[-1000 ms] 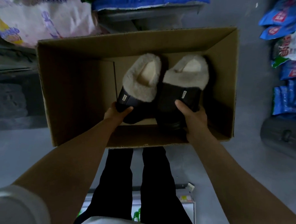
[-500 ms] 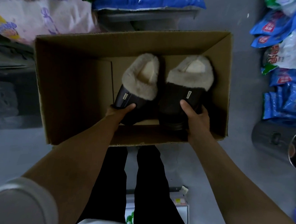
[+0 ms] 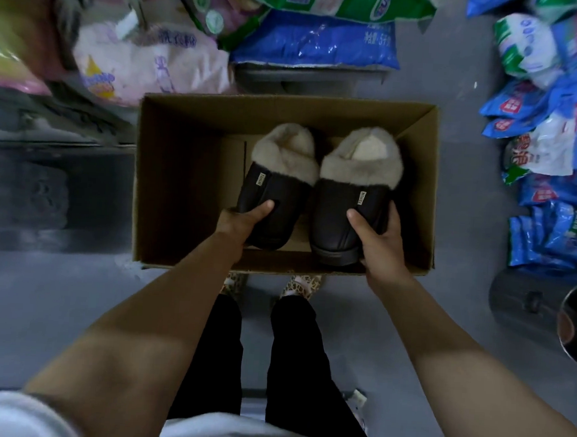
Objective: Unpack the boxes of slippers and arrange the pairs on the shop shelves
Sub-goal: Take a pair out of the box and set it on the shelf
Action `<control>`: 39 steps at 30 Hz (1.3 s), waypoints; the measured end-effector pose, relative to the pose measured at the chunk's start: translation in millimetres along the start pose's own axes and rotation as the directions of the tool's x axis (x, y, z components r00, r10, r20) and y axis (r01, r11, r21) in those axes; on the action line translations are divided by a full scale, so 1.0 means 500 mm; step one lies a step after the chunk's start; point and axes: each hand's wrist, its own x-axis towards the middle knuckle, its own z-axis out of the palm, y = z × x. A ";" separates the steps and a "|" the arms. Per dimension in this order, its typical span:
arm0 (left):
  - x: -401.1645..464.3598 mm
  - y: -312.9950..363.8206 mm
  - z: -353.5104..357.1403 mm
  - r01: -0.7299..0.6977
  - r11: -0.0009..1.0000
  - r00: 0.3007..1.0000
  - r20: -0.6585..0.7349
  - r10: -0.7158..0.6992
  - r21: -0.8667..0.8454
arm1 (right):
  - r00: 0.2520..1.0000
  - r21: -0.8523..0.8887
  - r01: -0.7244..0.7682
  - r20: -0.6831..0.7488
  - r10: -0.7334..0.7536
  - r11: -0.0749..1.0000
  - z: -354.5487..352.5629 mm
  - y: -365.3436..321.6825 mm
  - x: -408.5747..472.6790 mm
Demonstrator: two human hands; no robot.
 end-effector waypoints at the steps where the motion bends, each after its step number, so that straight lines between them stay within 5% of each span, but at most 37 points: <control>1: -0.016 0.003 -0.011 -0.032 0.999 0.999 0.020 0.033 -0.041 | 1.000 -0.012 0.016 0.015 -0.016 1.000 0.004 -0.006 -0.009; 11: -0.137 0.007 -0.187 -0.243 0.931 0.942 0.164 0.293 -0.272 | 0.975 0.034 0.196 0.098 -0.198 0.980 0.118 -0.041 -0.160; 19: -0.240 0.039 -0.406 -0.444 0.784 0.808 0.183 0.560 -0.434 | 0.928 0.117 0.321 0.159 -0.337 0.940 0.299 -0.020 -0.322; 28: -0.309 0.130 -0.672 -0.612 0.639 0.702 0.051 0.710 -0.467 | 0.845 0.248 0.398 0.274 -0.458 0.883 0.523 -0.056 -0.461; 39: -0.266 0.293 -0.811 -0.720 0.435 0.580 -0.125 0.805 -0.540 | 0.746 0.254 0.459 0.410 -0.525 0.851 0.752 -0.172 -0.439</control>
